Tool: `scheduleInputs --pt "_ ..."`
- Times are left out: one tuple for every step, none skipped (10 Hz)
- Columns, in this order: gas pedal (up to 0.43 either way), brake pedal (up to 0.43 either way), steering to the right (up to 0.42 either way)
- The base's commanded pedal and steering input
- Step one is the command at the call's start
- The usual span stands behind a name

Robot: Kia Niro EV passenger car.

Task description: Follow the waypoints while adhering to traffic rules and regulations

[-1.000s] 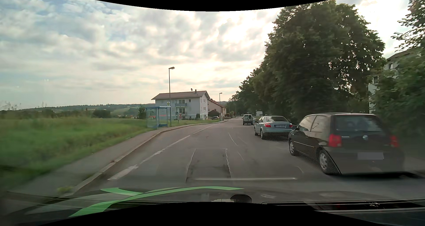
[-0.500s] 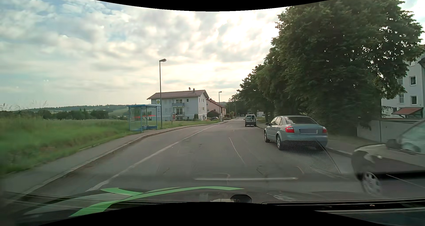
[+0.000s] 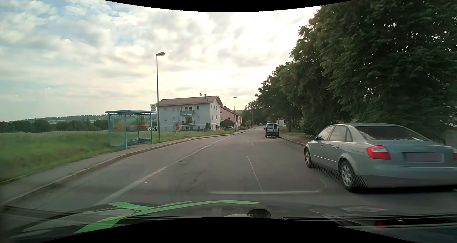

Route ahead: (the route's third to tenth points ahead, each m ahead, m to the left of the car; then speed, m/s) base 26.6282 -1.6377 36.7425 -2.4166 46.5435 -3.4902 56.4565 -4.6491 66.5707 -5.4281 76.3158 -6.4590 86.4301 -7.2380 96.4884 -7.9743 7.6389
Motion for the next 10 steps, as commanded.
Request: scheduleInputs --pt "0.047 0.000 0.003" --pt "0.047 0.000 0.004" --pt "0.047 0.000 0.004" --pt "0.047 0.000 0.003" --pt "0.067 0.000 0.004" --pt "0.067 0.000 0.004" --pt "0.067 0.000 0.004" --pt "0.079 0.000 0.004" --pt "0.079 0.000 0.004" --pt "0.079 0.000 0.004"
